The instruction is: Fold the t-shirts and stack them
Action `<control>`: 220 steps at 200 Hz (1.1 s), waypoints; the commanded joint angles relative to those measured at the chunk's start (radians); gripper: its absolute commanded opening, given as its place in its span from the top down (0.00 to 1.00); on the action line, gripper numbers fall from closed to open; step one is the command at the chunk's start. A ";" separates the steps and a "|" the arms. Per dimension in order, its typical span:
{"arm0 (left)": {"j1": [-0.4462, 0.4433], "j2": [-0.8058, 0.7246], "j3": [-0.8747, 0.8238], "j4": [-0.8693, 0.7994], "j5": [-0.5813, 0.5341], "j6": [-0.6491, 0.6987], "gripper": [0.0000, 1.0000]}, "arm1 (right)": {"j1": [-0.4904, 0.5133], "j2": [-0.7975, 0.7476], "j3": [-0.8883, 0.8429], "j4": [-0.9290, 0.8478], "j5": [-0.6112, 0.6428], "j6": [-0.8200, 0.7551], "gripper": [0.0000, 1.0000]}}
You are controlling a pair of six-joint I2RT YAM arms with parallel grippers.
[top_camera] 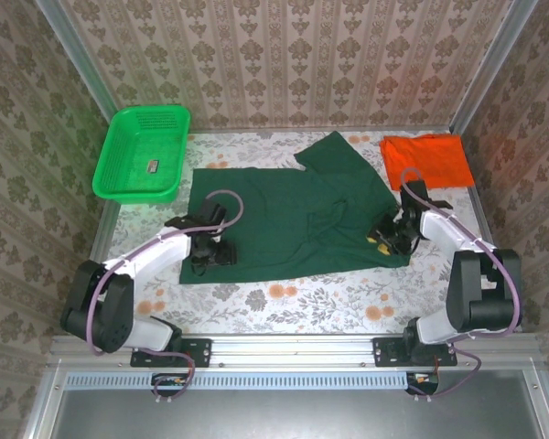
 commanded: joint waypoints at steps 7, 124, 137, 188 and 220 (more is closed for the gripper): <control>0.074 0.005 -0.072 -0.033 -0.092 -0.097 0.46 | -0.065 -0.007 -0.055 0.031 0.016 -0.003 0.60; 0.210 -0.093 -0.139 -0.060 -0.108 -0.167 0.35 | -0.282 -0.130 -0.121 -0.012 -0.007 -0.084 0.52; 0.210 -0.105 -0.126 -0.064 -0.081 -0.151 0.33 | -0.222 -0.197 -0.119 -0.052 0.014 -0.091 0.48; 0.219 -0.163 -0.082 -0.138 -0.077 -0.148 0.31 | -0.101 -0.295 -0.197 -0.147 0.062 -0.056 0.54; 0.274 -0.164 -0.085 -0.155 -0.046 -0.150 0.33 | -0.091 -0.267 -0.194 -0.154 0.094 -0.042 0.56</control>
